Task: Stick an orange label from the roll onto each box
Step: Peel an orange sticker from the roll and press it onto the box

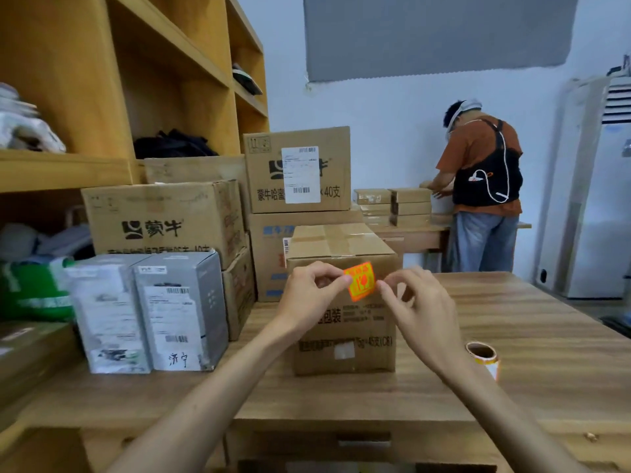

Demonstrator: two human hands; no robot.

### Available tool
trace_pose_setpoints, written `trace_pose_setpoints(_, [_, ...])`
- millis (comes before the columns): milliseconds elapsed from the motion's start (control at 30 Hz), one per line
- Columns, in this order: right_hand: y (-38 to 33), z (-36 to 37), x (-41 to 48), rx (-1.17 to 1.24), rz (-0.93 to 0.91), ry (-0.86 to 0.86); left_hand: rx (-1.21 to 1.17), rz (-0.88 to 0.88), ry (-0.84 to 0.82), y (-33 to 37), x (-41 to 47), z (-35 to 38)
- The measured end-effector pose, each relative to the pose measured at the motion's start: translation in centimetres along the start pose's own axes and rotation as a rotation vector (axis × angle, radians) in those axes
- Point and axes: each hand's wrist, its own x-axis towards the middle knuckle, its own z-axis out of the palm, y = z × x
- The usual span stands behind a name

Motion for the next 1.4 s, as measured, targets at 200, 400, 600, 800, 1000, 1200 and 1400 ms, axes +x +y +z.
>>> trace_pose_setpoints(200, [-0.9, 3.2, 2.6, 0.317, 0.147, -0.165, 0.043, 0.093, -0.053, -1.4, -0.2, -4.7])
trace_pose_setpoints(400, [-2.5, 5.7, 3.6, 0.166, 0.069, -0.201, 0.156, 0.121, -0.023, -2.1, 0.1, -7.2])
trace_pose_setpoints(600, [-3.3, 7.2, 4.6, 0.064, -0.020, -0.174, 0.282, 0.098, 0.046, -2.7, 0.8, -7.6])
trace_pose_setpoints(800, [-2.6, 8.8, 4.9, -0.021, -0.032, -0.209, 0.334, 0.087, 0.088, -3.7, 1.6, -6.6])
trace_pose_setpoints(1000, [-2.2, 9.9, 4.6, -0.055, -0.035, -0.143, 0.405, 0.165, 0.127, -3.9, 1.7, -6.3])
trace_pose_setpoints(1200, [-2.1, 10.6, 4.5, -0.092, -0.045, -0.089, 0.455, 0.204, 0.132, -4.3, 1.8, -5.8])
trace_pose_setpoints(1400, [-2.0, 10.8, 4.4, -0.117, -0.061, -0.064, 0.573, 0.244, 0.142, -4.5, 1.9, -5.3])
